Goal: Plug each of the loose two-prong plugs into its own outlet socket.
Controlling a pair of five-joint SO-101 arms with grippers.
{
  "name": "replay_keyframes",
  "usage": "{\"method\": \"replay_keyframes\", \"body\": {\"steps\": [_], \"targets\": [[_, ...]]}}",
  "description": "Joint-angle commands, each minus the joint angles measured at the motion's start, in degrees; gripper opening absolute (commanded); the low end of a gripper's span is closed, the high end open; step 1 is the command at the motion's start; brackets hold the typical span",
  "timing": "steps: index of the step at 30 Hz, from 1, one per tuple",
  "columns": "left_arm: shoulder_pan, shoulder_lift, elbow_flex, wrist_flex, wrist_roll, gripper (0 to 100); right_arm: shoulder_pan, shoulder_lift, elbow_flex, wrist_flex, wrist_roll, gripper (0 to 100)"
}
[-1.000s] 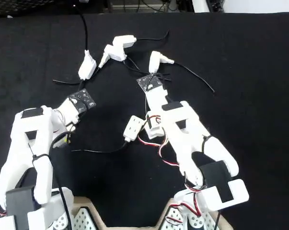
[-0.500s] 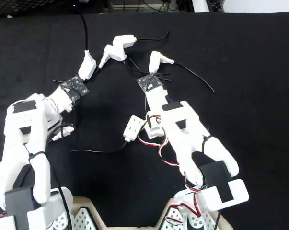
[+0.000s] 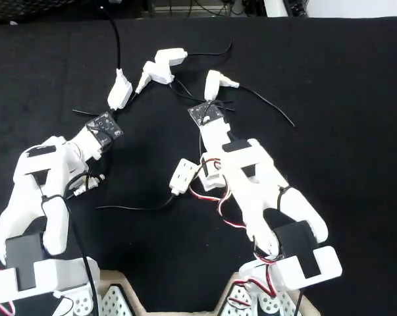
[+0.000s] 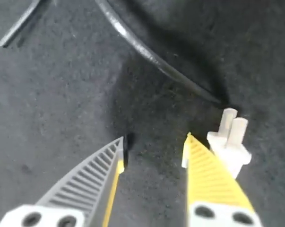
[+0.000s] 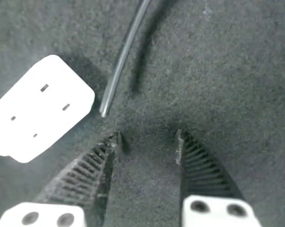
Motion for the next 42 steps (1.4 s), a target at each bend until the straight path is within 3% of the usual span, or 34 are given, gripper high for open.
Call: {"method": "replay_keyframes", "body": {"steps": [1, 9, 18, 22, 26, 34, 38, 42], "targets": [[2.1, -3.3, 0.3, 10.0, 0.4, 21, -0.8, -1.5, 0.0, -0.4, -0.1, 18.1], [8.8, -13.5, 2.9, 21.2, 0.5, 21, -0.8, -1.5, 0.0, -0.4, -0.1, 18.1], [5.4, -17.9, 6.1, 10.5, 0.5, 21, -0.8, -1.5, 0.0, -0.4, -0.1, 18.1], [4.4, -20.6, 6.1, 9.9, 0.6, 21, -0.8, -1.5, 0.0, -0.4, -0.1, 18.1], [4.6, -25.5, 6.6, 10.8, 6.0, 21, -0.8, -1.5, 0.0, -0.4, -0.1, 18.1], [17.6, -36.6, 6.7, 32.4, 8.6, 21, -0.8, -1.5, 0.0, -0.4, -0.1, 18.1], [18.6, -35.3, 8.7, 29.2, 20.0, 21, -0.8, -1.5, 0.0, -0.4, -0.1, 18.1], [16.3, -27.4, 7.7, 24.9, 21.4, 21, -0.8, -1.5, 0.0, -0.4, -0.1, 18.1]]}}
